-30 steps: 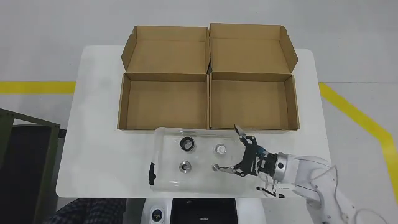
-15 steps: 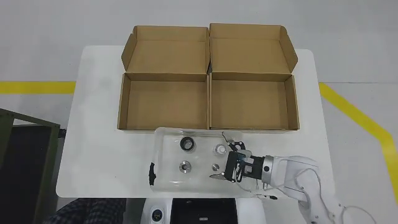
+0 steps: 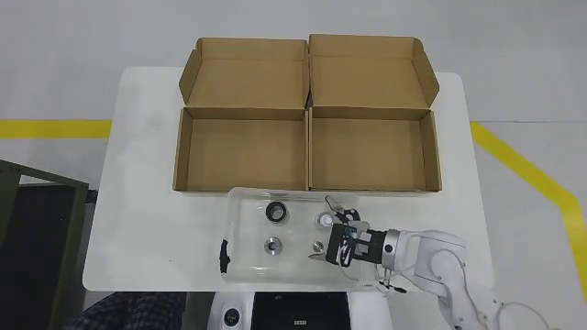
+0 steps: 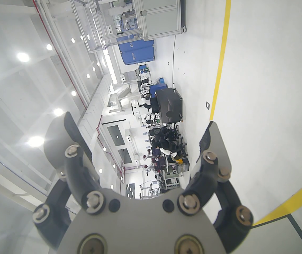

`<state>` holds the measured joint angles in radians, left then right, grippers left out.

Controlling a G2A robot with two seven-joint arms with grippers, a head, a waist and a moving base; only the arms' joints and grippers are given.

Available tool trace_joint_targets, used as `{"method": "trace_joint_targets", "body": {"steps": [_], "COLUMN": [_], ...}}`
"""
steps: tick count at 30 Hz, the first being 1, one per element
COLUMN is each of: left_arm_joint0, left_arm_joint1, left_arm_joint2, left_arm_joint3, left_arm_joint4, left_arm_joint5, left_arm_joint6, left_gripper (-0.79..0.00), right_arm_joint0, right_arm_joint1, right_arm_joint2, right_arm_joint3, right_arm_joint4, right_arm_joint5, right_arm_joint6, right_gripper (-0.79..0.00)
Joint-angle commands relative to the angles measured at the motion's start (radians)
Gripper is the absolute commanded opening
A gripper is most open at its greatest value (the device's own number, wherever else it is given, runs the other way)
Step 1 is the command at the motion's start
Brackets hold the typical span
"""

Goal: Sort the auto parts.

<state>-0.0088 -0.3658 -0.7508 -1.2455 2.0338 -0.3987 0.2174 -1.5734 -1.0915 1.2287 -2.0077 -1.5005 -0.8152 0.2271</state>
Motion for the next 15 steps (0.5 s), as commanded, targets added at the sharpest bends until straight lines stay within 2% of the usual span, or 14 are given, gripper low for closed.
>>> {"method": "trace_joint_targets", "body": {"steps": [1,10,12,15], "left_arm_joint0": [0.000,0.000,0.000,0.000], "left_arm_joint1": [0.000,0.000,0.000,0.000], "left_arm_joint2": [0.000,0.000,0.000,0.000], "left_arm_joint3": [0.000,0.000,0.000,0.000], "left_arm_joint4": [0.000,0.000,0.000,0.000], "left_arm_joint5": [0.000,0.000,0.000,0.000], "left_arm_joint6": [0.000,0.000,0.000,0.000], "left_gripper": [0.000,0.000,0.000,0.000], "right_arm_joint0": [0.006,0.031,0.037,0.044], "right_arm_joint1": [0.000,0.002,0.002,0.003], "right_arm_joint2": [-0.002,-0.016,-0.018,-0.024], "right_arm_joint3": [0.005,0.022,0.024,0.026], "right_arm_joint4": [0.008,0.041,0.044,0.046], "right_arm_joint5": [0.005,0.023,0.029,0.034], "right_arm_joint6": [0.010,0.069,0.081,0.100], "right_gripper": [-0.111,-0.212,-0.372,-0.486]}}
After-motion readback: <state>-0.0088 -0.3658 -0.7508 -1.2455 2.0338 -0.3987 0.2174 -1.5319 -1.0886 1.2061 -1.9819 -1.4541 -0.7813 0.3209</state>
